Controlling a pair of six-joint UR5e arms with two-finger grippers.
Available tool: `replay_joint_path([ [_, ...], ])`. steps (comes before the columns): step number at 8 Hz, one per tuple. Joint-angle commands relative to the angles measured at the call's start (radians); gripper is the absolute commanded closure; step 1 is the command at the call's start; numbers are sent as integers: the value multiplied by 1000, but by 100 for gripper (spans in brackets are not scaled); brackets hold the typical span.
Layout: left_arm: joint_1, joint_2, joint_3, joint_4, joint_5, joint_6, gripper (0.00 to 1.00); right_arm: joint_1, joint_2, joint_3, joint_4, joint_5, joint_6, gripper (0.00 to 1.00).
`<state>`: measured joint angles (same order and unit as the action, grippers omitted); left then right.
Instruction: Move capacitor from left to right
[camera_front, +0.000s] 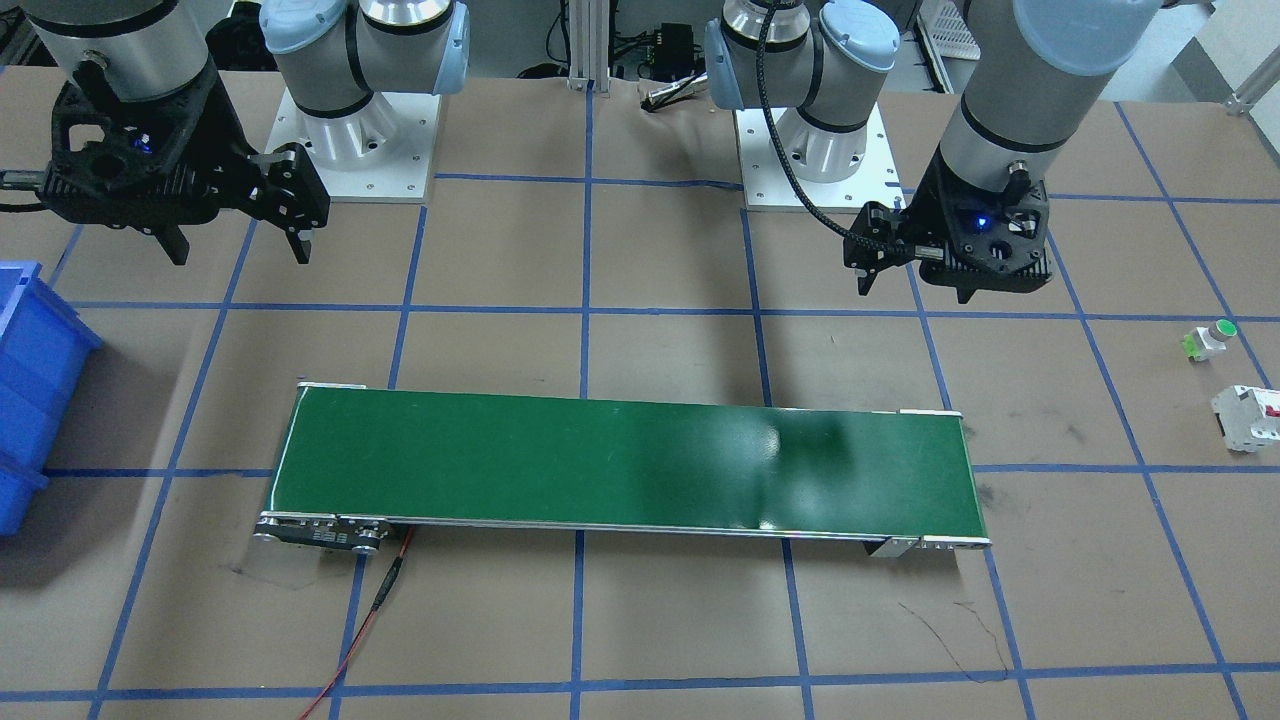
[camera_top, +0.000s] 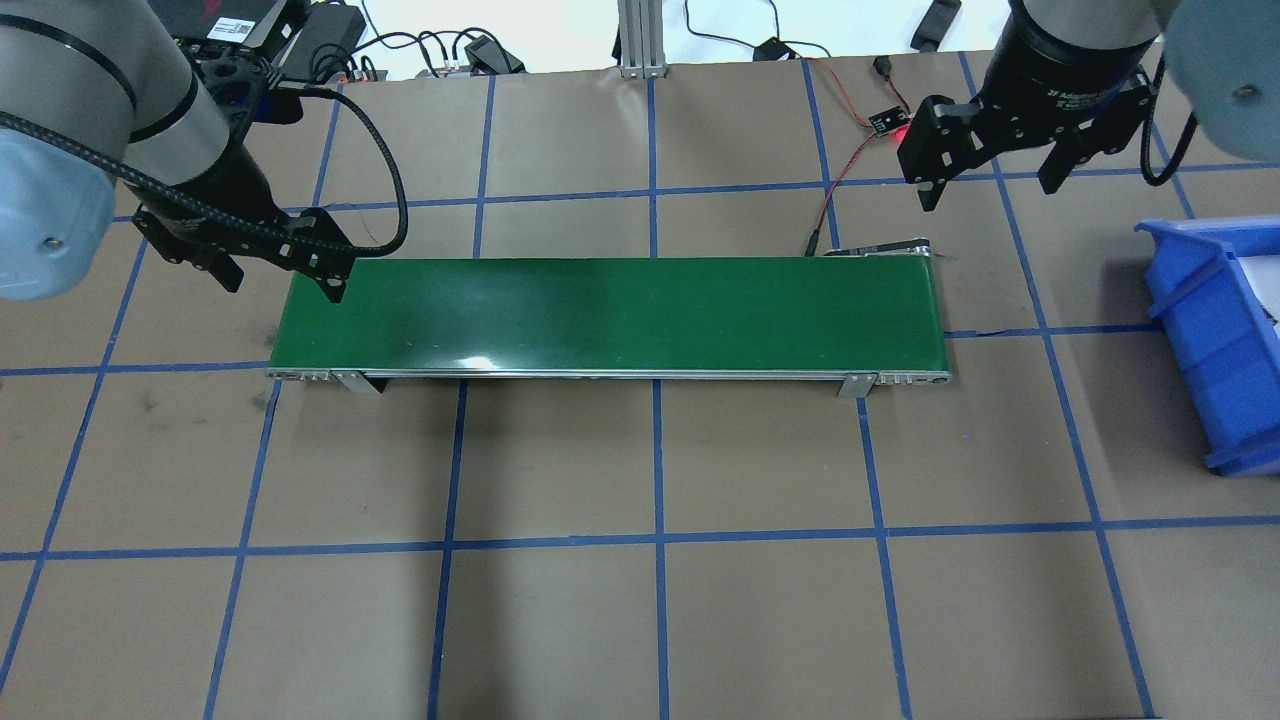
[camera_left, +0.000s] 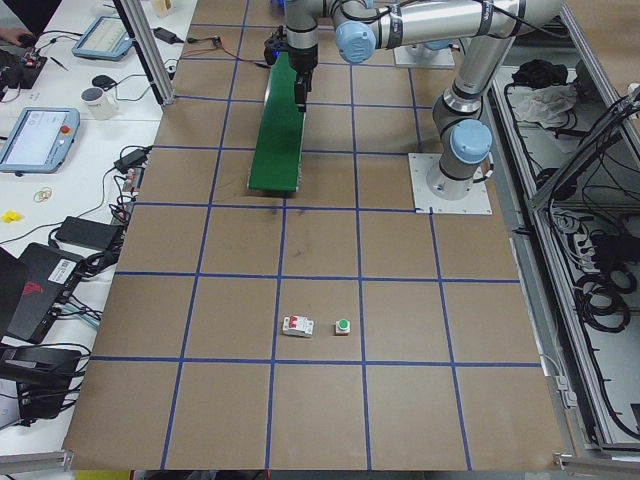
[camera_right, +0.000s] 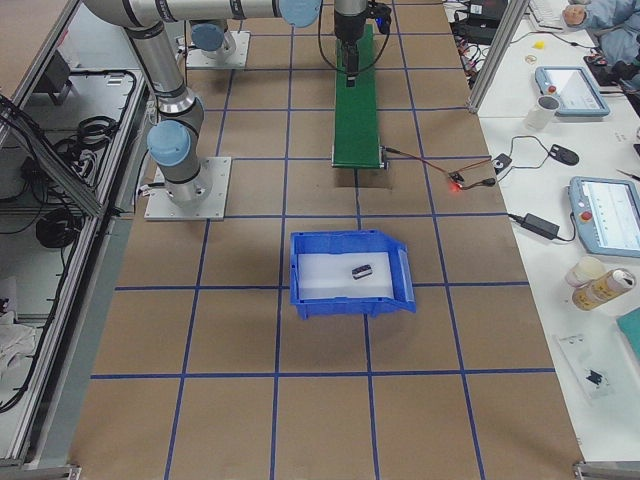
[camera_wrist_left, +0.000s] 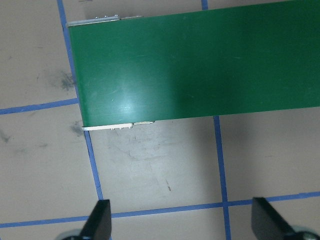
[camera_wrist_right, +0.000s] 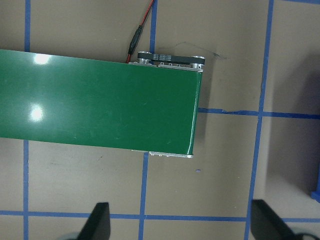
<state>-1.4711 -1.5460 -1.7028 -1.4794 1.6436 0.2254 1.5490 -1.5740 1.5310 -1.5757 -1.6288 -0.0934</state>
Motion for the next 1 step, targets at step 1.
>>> replay_joint_path([
  [1, 0, 4, 5, -42, -1, -9, 0, 2, 0, 0, 2, -12, 3, 0],
])
